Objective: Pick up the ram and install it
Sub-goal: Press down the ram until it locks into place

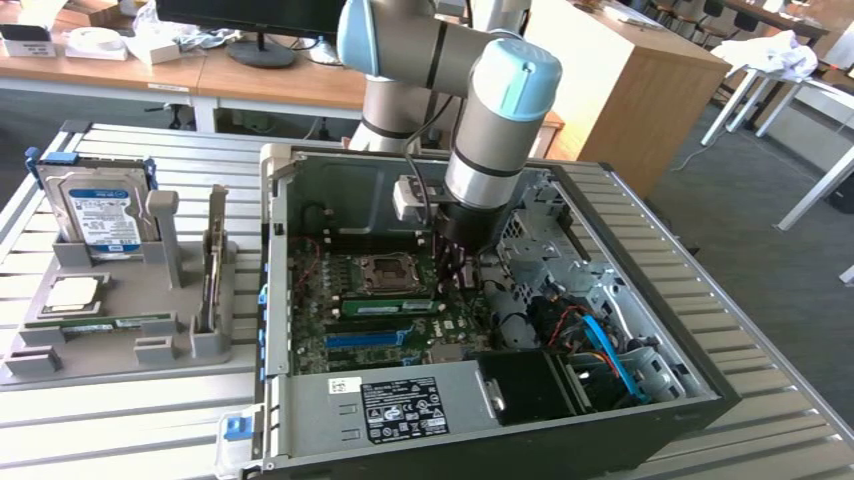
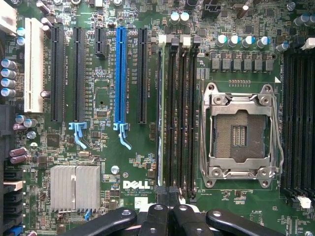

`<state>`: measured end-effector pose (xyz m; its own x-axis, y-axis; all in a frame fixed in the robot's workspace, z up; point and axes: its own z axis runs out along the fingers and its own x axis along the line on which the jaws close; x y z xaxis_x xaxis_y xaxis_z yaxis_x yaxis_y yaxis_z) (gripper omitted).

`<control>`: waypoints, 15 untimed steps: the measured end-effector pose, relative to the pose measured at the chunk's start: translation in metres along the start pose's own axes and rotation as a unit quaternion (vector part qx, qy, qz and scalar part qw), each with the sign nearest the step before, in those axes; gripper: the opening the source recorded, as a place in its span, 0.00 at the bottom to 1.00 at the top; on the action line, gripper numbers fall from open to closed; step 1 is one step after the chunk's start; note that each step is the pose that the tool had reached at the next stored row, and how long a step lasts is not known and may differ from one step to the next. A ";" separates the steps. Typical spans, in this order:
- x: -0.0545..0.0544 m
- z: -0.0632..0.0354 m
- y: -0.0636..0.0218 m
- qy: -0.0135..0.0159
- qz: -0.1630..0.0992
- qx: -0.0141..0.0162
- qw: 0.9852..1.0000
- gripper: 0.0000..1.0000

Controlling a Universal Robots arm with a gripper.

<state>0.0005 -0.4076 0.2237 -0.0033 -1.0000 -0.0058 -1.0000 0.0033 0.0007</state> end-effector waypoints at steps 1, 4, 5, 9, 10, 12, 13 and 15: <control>0.000 0.0000 0.0000 0.000 0.000 0.000 1.000 0.10; 0.000 0.0005 0.0000 0.000 0.000 0.000 1.000 0.10; 0.000 0.0005 0.0000 0.000 0.000 0.000 1.000 0.10; 0.000 0.0005 0.0000 0.000 0.000 0.000 1.000 0.10; 0.000 0.0002 0.0000 0.000 0.000 -0.001 1.000 0.10; 0.000 -0.0011 0.0000 0.000 0.000 -0.001 1.000 0.10; 0.000 -0.0024 -0.0001 0.000 0.000 -0.001 1.000 0.10; 0.000 -0.0052 -0.0001 0.000 0.000 -0.002 1.000 0.10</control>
<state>0.0006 -0.4075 0.2289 -0.0033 -1.0000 -0.0060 -1.0000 0.0033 0.0039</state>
